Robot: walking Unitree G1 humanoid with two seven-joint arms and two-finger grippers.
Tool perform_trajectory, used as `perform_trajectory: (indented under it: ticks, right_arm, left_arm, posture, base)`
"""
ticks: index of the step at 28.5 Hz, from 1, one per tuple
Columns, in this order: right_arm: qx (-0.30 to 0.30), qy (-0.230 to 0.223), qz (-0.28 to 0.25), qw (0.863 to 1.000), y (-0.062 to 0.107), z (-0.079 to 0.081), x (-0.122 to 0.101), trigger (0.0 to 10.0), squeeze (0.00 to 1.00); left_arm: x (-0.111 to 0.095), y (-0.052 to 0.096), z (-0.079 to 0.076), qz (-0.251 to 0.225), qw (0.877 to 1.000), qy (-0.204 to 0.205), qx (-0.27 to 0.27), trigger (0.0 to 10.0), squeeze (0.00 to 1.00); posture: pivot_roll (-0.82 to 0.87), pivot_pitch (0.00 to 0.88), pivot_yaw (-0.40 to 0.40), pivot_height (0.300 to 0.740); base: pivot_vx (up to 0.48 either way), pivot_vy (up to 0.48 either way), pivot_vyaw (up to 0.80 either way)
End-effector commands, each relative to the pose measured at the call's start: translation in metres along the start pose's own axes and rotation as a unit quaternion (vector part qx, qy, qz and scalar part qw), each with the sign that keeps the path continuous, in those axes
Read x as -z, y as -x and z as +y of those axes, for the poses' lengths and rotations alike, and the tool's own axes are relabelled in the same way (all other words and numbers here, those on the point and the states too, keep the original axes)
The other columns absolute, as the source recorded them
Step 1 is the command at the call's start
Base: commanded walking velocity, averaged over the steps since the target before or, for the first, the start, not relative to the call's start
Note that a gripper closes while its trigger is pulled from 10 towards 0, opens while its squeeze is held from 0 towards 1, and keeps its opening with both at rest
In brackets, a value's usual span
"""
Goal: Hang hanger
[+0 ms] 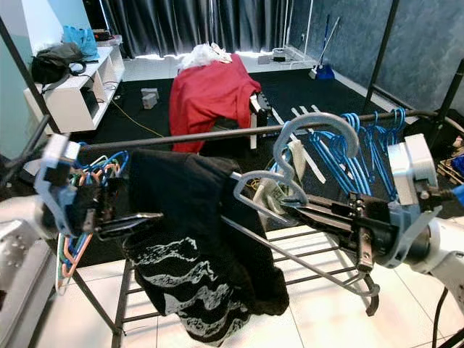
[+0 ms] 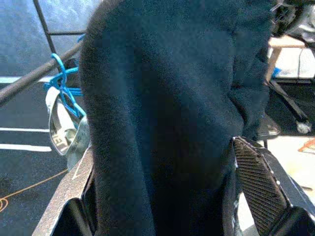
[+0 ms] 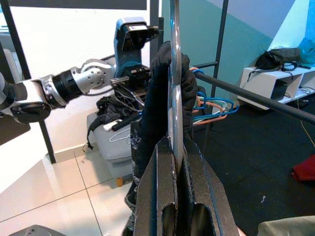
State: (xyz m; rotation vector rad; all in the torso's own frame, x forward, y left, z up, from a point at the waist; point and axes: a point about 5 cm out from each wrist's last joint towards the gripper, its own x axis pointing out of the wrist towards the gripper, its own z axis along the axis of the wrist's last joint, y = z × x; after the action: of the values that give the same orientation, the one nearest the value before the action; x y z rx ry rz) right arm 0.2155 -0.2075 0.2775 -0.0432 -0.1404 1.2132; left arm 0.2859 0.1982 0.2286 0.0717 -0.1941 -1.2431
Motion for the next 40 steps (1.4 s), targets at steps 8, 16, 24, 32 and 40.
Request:
perform_trajectory:
  ticks: [8, 16, 24, 32, 40]
  right_arm:
    - [-0.013, 0.021, -0.019, 1.0, -0.002, 0.004, -0.013, 0.0, 0.0]
    - [-0.006, 0.018, -0.021, 1.0, -0.001, 0.003, -0.013, 0.0, 0.0]
    - [0.015, 0.007, -0.004, 1.0, 0.003, 0.001, -0.004, 0.0, 0.0]
    - [0.084, -0.039, 0.15, 0.984, 0.024, -0.001, 0.047, 0.0, 0.0]
    - [0.081, -0.075, 0.267, 0.957, 0.037, 0.008, 0.08, 0.0, 0.0]
  left_arm:
    - [0.016, -0.016, -0.007, 0.018, 1.0, 0.012, 0.007, 0.0, 0.0]
    - [0.019, -0.018, -0.009, 0.015, 1.0, 0.02, 0.01, 0.0, 0.0]
    - [0.018, 0.0, 0.01, 0.021, 0.997, -0.001, -0.072, 0.0, 0.0]
    - [0.002, 0.051, 0.029, 0.047, 0.983, -0.038, -0.175, 0.0, 0.0]
    - [-0.008, 0.07, 0.029, 0.042, 0.978, -0.048, -0.197, 0.0, 0.0]
  posture:
    - [-0.12, 0.0, 0.013, 0.74]
    - [-0.12, 0.0, 0.015, 0.74]
    - [-0.12, 0.0, 0.016, 0.74]
    - [-0.12, 0.0, 0.013, 0.74]
    - [-0.12, 0.0, 0.009, 0.74]
  base:
    - [0.0, 0.0, 0.0]
    - [0.0, 0.0, 0.0]
    - [0.0, 0.0, 0.0]
    - [0.0, 0.0, 0.0]
    - [0.0, 0.0, 0.0]
